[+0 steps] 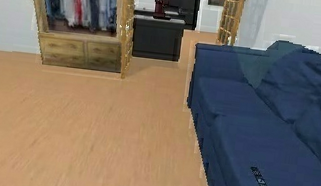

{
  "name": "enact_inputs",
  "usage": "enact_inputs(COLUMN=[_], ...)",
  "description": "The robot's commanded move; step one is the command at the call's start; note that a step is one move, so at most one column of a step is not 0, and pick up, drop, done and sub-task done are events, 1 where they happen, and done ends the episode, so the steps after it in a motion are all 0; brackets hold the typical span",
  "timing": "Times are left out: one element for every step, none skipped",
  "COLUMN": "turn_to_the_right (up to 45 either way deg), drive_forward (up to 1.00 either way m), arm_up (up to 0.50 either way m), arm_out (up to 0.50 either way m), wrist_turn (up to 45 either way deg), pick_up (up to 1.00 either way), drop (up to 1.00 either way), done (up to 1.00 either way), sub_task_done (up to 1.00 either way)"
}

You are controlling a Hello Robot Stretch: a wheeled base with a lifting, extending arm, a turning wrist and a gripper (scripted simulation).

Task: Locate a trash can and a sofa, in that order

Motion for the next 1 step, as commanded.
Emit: enact_inputs(turn_to_the_right=[-45.0], drive_forward=[0.0], arm_up=[0.0], arm_out=[0.0], wrist_turn=[0.0], pick_up=[0.0], drop=[0.0], done=[0.0], sub_task_done=[0.0])
